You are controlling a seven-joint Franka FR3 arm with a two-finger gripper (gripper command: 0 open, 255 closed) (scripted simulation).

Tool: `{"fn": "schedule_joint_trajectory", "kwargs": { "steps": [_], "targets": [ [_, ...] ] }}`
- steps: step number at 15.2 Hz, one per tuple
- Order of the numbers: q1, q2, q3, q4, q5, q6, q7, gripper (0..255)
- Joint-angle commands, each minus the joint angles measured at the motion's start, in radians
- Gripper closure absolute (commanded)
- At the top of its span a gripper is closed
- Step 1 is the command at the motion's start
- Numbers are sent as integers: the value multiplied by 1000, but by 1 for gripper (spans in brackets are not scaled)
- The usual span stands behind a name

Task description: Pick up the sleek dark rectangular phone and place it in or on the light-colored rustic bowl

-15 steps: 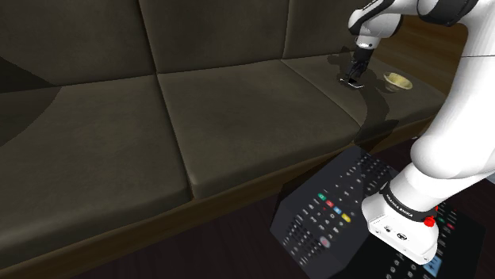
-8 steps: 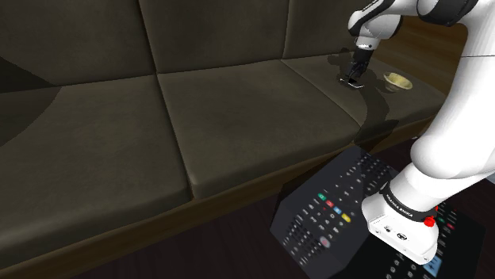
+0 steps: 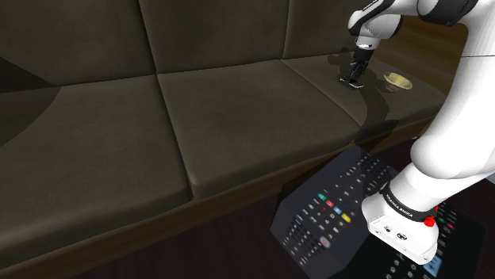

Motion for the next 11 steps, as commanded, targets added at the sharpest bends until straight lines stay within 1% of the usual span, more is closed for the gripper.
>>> {"fn": "schedule_joint_trajectory", "kwargs": {
  "steps": [1, 3, 11],
  "targets": [
    [0, 1, 1, -1, 0, 0, 0, 255],
    [0, 1, 0, -1, 0, 0, -1, 255],
    [7, -46, -11, 44, -25, -88, 15, 255]
  ]
}}
